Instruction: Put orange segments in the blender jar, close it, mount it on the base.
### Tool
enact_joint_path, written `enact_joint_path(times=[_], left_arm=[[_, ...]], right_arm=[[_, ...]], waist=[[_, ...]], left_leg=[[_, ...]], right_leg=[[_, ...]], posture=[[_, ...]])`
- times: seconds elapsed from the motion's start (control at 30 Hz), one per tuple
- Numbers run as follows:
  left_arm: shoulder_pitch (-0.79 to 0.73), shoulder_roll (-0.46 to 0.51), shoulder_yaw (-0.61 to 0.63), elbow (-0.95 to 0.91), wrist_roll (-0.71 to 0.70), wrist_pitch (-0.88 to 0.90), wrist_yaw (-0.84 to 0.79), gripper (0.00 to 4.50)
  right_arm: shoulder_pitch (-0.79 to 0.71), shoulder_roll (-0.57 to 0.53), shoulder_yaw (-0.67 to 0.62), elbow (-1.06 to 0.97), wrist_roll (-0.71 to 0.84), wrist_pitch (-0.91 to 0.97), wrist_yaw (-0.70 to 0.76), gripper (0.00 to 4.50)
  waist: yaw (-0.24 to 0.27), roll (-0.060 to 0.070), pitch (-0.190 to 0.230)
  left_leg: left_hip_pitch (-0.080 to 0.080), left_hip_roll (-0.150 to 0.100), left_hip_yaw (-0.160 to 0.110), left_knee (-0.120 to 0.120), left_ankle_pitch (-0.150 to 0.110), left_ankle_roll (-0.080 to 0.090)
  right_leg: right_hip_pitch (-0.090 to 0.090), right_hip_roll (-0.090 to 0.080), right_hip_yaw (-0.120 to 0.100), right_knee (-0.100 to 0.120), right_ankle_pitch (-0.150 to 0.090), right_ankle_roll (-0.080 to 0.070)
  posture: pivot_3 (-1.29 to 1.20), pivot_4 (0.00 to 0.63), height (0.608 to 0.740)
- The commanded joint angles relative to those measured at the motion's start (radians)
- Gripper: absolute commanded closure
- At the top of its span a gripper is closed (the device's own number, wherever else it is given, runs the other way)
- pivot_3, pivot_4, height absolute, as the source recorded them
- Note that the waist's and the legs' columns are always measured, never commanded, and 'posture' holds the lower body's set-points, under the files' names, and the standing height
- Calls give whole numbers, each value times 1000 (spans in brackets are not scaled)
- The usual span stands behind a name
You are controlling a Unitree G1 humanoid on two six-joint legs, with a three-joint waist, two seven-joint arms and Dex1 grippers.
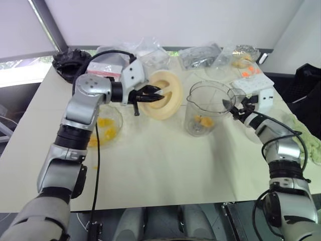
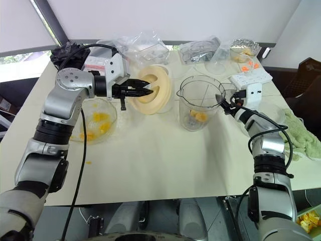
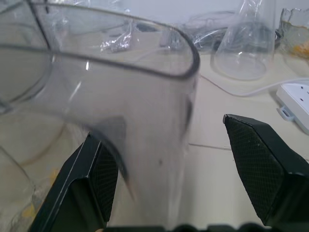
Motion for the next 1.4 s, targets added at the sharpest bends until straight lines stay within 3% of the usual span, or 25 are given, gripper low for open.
enact_joint_path(times=[0.03, 0.13, 0.17, 0.3, 0.43, 0.7, 0.93, 1.4], left_arm=[[-14, 22, 25, -51, -26, 7, 12, 4259], [-38, 37, 39, -37, -37, 9, 14, 4259], [-45, 40, 42, -31, -40, 8, 15, 4259], [-110, 55, 63, 15, -71, 18, 3, 4259], [-256, 50, 76, 137, -104, 16, -31, 4259], [-398, -90, 11, 205, -114, 20, -77, 4259], [-375, -149, -103, 173, -50, 68, -84, 4259], [-245, -46, -238, 72, 70, 65, -141, 4259]], right_arm=[[-23, 2, -17, 7, -2, -42, 7, 1918], [-5, 12, -20, -29, 10, -36, 7, 3442], [-1, 15, -21, -36, 11, -34, 6, 3536], [27, 25, -18, -99, 8, -6, -26, 3508], [114, 66, 10, -335, 22, 75, -78, 3508], [263, 208, 123, -727, -8, 251, -242, 3508], [277, 260, 177, -754, -108, 279, -361, 3508], [256, 240, 169, -742, -197, 263, -421, 3508]], waist=[[2, 0, 0], [1, 0, 0], [1, 0, 0], [1, 0, 0], [1, 0, 0], [-1, 0, 0], [0, 0, 1], [6, 0, 0]], left_leg=[[0, 0, 0, 0, 0, 0], [0, 0, 0, 0, 0, 0], [0, 0, 0, 0, 0, 0], [0, 0, 0, 0, 0, 0], [-1, -1, 0, 0, 0, 0], [-1, -1, 0, 0, 0, 0], [-1, -1, 0, 0, 1, -1], [-1, -1, 0, 1, 1, -2]], right_leg=[[0, 0, 0, 0, 0, 0], [0, 0, 0, 0, 0, 0], [0, 0, 0, 0, 0, 0], [-1, 0, 0, 1, 0, 0], [-3, 0, 0, 4, 0, 0], [-5, 0, 1, 8, 0, 0], [-6, 0, 1, 8, 0, 0], [-5, 0, 2, 9, -1, 0]], posture=[[0, 150, 740], [0, 150, 740], [0, 150, 740], [0, 150, 740], [0, 150, 740], [0, 150, 740], [0, 150, 740], [0, 150, 740]])
